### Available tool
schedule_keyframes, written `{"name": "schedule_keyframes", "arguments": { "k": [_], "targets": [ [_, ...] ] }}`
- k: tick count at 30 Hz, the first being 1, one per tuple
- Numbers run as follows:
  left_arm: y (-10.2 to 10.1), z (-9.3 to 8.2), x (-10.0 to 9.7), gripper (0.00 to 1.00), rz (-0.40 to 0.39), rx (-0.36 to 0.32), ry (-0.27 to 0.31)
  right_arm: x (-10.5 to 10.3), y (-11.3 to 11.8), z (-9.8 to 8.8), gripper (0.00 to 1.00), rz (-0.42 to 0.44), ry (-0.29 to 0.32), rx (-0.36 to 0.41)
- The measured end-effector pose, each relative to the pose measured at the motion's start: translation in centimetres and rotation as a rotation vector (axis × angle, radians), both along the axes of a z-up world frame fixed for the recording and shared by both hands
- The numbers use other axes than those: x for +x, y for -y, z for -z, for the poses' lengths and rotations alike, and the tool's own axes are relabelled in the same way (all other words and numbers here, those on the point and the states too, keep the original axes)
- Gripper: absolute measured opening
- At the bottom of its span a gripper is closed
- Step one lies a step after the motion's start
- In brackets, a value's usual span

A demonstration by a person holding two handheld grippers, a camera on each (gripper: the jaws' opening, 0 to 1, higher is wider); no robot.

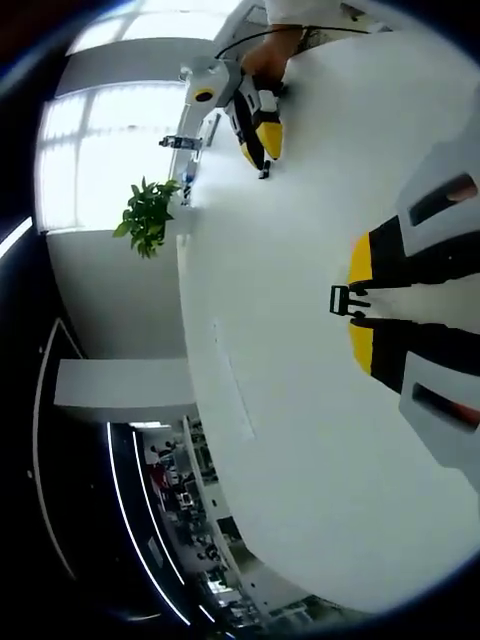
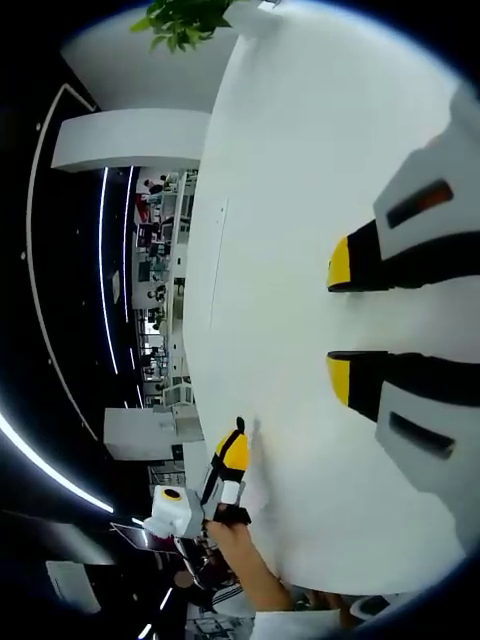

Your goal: Snap the two parts of the plastic buckle together until the buckle closes and remains connected.

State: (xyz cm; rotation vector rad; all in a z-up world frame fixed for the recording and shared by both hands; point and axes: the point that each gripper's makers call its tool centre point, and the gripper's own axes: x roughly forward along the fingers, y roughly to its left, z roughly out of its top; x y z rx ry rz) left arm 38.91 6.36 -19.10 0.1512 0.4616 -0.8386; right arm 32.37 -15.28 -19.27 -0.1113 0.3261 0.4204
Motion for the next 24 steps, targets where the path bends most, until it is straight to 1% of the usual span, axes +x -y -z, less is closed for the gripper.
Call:
{"name": "schedule_keyframes", "arguments": {
  "k": [7,14,16,19,24],
  "targets": [
    [-1.3,0.2,-0.5,0.10,-0.038,0.006,0.000,-0.1,0.0,-0.2,0.23,-0.001,0.003,-0.005],
    [-2.4,0.4,-1.8,0.10,-0.060,0.008,-0.002,-0.8,-0.1,0.1,0.23,-0.017,-0.009,-0.019],
    [-2.7,0.3,-2.3,0.10,-0.056,-0.002,-0.012,-0.9,-0.1,0.0,0.23,-0.020,-0.008,-0.022],
    [-3.1,0.1,-3.0,0.10,-0.067,-0.020,-0.022,-1.1,-0.2,-0.2,0.23,-0.026,-0.002,-0.019],
    [-3.8,0.2,-3.9,0.10,-0.083,-0.016,-0.024,-1.2,-0.4,-0.2,0.23,-0.036,0.000,-0.011]
  ]
}}
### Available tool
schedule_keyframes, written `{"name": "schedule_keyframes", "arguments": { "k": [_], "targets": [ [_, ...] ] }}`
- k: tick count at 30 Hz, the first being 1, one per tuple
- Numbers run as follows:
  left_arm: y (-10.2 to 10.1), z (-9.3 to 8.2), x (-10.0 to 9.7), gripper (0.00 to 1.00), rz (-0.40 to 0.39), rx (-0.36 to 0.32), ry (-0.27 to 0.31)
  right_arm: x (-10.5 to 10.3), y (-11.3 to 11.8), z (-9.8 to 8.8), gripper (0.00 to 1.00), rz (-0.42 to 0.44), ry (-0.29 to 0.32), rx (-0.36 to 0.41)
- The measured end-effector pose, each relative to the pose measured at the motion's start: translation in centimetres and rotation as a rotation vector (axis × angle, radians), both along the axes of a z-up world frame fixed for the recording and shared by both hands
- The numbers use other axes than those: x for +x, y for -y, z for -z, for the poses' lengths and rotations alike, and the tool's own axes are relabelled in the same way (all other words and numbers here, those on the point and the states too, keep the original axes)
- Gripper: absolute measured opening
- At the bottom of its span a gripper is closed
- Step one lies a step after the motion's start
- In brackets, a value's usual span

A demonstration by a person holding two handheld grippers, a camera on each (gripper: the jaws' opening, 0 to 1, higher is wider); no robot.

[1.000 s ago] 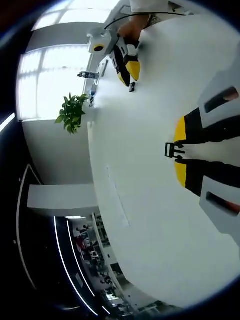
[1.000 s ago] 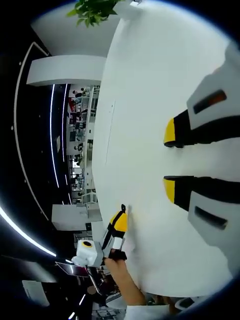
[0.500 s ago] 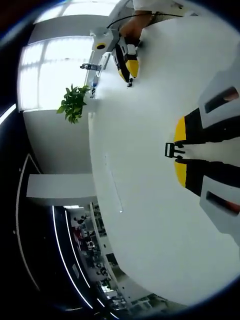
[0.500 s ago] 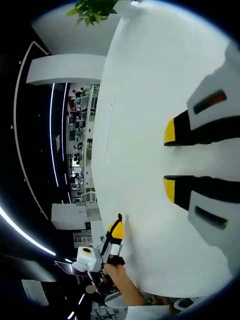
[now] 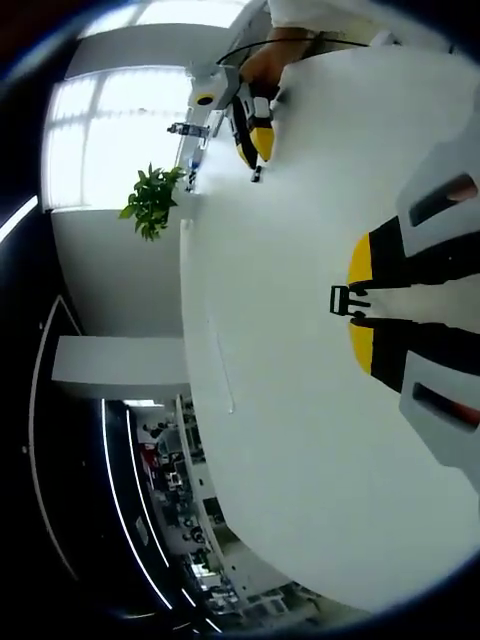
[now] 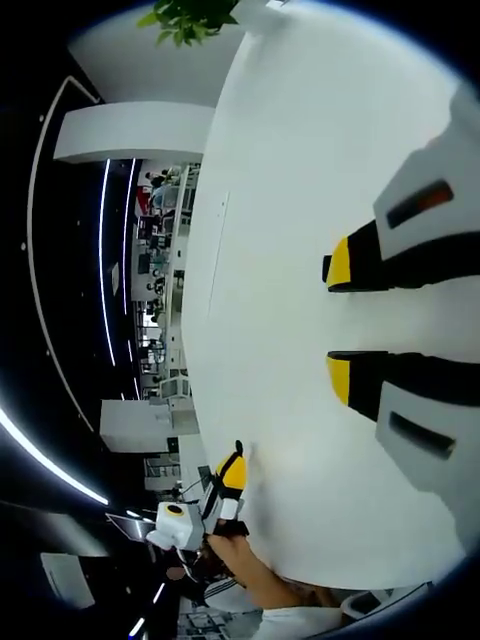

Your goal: Snap the two parts of the plastic buckle together until the buckle closes and remains connected.

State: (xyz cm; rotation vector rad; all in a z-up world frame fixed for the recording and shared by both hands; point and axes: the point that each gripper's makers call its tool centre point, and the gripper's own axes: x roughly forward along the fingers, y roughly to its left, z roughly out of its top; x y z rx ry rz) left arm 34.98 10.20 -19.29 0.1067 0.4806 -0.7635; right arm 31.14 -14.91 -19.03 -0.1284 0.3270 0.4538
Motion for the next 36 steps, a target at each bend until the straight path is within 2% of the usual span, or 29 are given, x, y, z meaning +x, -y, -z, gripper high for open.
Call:
{"name": "schedule_keyframes", "arguments": {
  "k": [5,12,21,25,31,36],
  "targets": [
    [-0.5,-0.2,-1.3,0.10,-0.016,-0.006,-0.007,-0.1,0.2,0.2,0.23,-0.005,-0.003,0.001],
    [-0.6,-1.0,-2.4,0.10,-0.060,-0.033,0.028,0.0,0.8,0.0,0.23,-0.001,0.000,0.008],
    [-0.9,-1.5,-2.6,0.10,-0.164,-0.046,0.061,0.0,1.0,0.1,0.23,-0.018,0.000,0.007],
    [-0.2,-1.4,-2.9,0.10,-0.182,-0.046,0.067,0.0,1.2,0.1,0.22,-0.023,0.004,0.013],
    [-0.4,-1.0,-2.7,0.10,-0.248,0.013,0.089,-0.2,1.6,0.1,0.22,-0.029,-0.001,0.015],
    [-1.3,-1.0,-2.4,0.10,-0.312,-0.041,0.075,-0.3,2.0,0.1,0.22,-0.031,-0.004,0.016]
  ]
}}
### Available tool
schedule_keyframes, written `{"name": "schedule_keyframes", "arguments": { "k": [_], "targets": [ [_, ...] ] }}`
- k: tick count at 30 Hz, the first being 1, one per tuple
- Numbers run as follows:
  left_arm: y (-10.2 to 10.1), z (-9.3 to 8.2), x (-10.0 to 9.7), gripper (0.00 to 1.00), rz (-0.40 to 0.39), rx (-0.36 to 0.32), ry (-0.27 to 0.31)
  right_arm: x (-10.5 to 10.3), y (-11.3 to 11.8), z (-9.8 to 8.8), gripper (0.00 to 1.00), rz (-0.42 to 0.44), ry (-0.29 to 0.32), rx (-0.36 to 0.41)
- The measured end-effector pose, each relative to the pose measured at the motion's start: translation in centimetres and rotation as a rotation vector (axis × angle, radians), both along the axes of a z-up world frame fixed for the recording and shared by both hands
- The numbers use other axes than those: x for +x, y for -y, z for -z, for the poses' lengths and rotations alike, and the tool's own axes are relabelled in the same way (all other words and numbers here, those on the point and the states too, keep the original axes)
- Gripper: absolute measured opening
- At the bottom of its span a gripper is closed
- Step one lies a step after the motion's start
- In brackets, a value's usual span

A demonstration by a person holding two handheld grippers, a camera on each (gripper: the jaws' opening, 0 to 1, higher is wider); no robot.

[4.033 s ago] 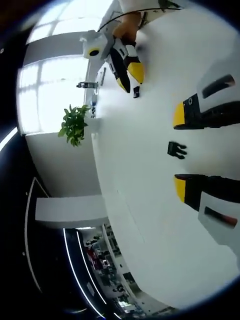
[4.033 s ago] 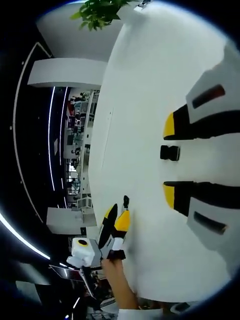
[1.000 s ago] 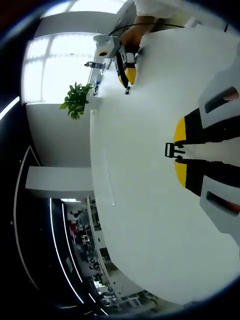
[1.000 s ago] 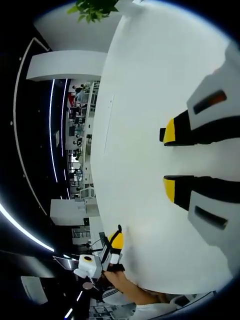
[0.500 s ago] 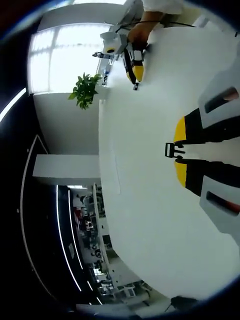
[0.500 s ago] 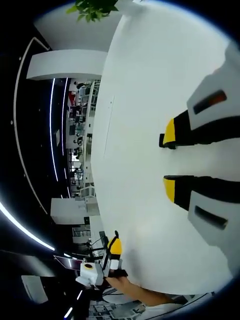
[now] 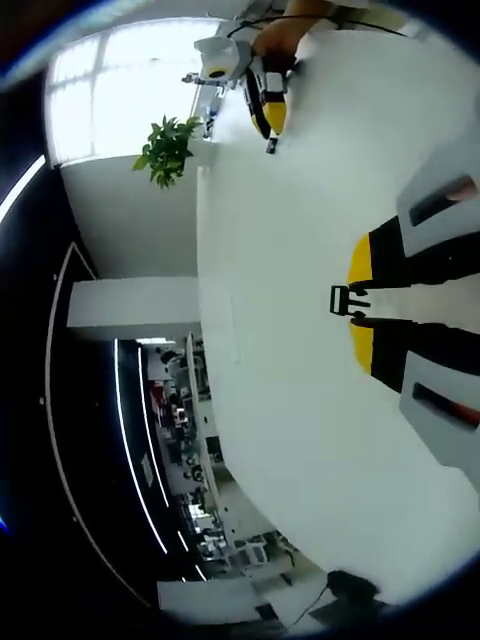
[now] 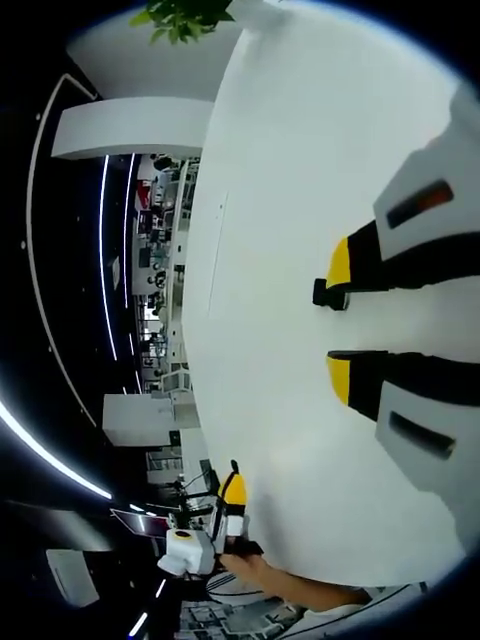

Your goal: Snap the two parts of the plastic buckle together until the buckle closes and remains connected.

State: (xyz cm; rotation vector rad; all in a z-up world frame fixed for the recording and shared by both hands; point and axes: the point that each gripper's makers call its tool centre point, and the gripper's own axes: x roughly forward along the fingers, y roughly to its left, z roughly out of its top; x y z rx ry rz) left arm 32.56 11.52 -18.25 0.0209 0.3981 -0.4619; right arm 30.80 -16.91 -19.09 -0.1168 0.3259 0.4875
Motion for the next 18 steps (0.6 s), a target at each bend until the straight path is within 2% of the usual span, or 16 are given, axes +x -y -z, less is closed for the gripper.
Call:
{"name": "schedule_keyframes", "arguments": {
  "k": [3,6,18],
  "targets": [
    [-0.3,0.0,0.0,0.10,-0.012,-0.038,-0.007,0.0,0.2,0.1,0.22,0.000,-0.007,-0.006],
    [-0.6,0.1,0.0,0.10,-0.029,-0.044,-0.014,0.0,0.3,0.0,0.22,0.002,-0.004,-0.006],
    [-2.2,1.7,0.5,0.10,-0.125,0.029,-0.055,-0.1,0.2,0.0,0.22,-0.011,-0.012,-0.004]
  ]
}}
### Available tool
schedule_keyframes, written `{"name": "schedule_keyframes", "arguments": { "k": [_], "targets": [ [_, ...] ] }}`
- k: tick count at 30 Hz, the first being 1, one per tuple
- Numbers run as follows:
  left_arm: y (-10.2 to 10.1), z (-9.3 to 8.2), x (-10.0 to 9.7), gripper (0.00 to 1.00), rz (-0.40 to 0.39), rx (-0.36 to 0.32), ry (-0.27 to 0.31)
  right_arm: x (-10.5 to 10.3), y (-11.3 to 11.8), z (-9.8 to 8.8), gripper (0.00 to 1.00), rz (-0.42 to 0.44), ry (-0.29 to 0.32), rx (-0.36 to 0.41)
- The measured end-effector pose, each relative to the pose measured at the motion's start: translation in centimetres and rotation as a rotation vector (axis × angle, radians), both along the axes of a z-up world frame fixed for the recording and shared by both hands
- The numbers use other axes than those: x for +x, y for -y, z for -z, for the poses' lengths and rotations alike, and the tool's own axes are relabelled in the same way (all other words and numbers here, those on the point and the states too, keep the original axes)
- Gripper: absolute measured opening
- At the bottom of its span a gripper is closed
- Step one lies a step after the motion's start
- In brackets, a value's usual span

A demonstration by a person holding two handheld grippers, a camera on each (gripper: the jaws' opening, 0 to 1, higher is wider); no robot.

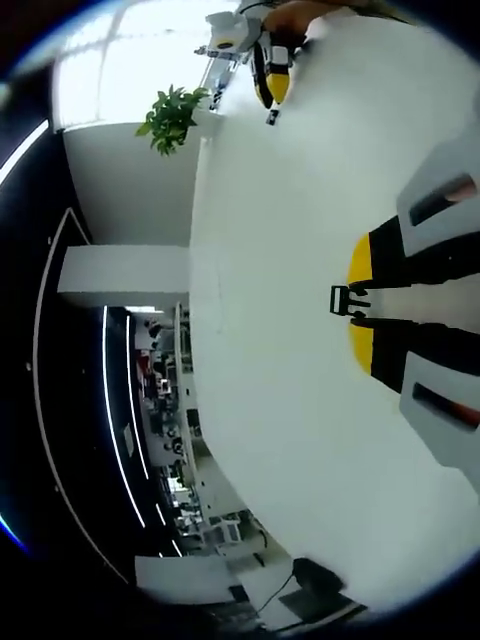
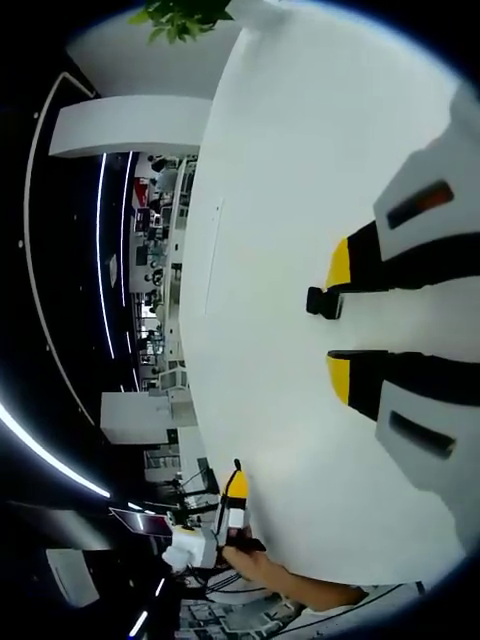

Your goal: Snap the two parts of the plastic buckle together until the buckle closes and remains connected.

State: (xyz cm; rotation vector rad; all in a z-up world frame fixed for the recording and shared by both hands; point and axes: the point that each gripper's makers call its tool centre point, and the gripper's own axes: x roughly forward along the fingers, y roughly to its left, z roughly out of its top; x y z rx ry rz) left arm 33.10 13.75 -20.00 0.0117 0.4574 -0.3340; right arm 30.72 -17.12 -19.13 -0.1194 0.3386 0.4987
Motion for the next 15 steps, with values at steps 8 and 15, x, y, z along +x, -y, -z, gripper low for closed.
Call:
{"name": "schedule_keyframes", "arguments": {
  "k": [8,15],
  "targets": [
    [-0.09,0.25,0.13,0.10,-0.017,0.014,-0.006,0.17,0.35,-0.03,0.22,0.010,0.004,0.008],
    [-0.15,0.46,0.11,0.11,-0.027,0.055,0.000,0.10,0.55,0.11,0.22,0.012,-0.001,0.006]
  ]
}}
